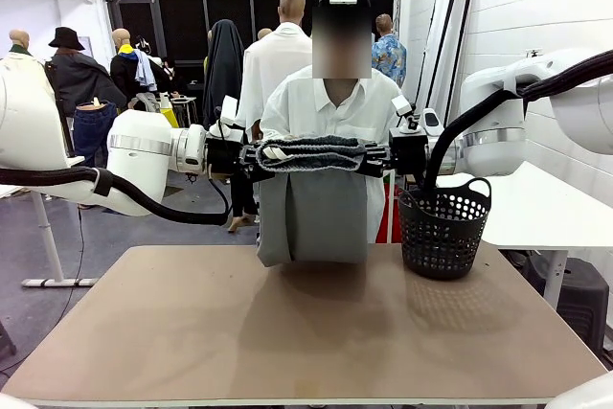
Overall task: Fold the training pants.
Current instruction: Release the ends of the Training pants and then grab the overlapped ends.
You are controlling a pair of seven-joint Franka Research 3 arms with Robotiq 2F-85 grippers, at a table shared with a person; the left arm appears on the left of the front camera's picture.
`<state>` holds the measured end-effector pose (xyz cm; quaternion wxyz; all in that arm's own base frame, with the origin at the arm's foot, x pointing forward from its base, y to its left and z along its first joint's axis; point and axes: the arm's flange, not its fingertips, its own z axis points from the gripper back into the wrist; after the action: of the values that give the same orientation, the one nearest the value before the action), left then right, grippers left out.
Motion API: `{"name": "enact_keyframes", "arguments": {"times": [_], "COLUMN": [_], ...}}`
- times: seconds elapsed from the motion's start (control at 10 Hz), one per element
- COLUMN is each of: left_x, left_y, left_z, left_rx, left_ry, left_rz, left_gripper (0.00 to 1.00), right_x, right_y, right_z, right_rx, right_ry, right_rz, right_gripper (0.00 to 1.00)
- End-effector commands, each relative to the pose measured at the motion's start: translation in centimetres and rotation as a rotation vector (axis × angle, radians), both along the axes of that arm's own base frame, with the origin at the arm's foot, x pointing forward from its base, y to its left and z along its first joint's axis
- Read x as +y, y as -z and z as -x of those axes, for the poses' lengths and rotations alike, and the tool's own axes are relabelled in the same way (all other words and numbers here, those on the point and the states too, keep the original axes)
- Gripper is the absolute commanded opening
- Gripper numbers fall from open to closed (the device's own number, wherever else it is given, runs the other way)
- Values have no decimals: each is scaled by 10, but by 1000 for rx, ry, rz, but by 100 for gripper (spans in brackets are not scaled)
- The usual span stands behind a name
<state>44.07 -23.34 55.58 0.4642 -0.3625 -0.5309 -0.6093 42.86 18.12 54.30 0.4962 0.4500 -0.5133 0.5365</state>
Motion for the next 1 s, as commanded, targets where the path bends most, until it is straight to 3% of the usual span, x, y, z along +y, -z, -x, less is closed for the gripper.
{"name": "enact_keyframes", "arguments": {"times": [0.0, 0.9], "left_x": [1, 1], "left_y": [-2, -2], "left_z": [4, 4], "left_rx": [-11, -11], "left_ry": [-10, -10], "left_rz": [22, 22], "left_gripper": [0, 0], "right_x": [1, 1], "right_y": [-1, -1], "right_z": [3, 3], "right_rx": [-2, -2], "right_ry": [-1, -1], "right_rz": [-4, -4], "right_gripper": [0, 0]}}
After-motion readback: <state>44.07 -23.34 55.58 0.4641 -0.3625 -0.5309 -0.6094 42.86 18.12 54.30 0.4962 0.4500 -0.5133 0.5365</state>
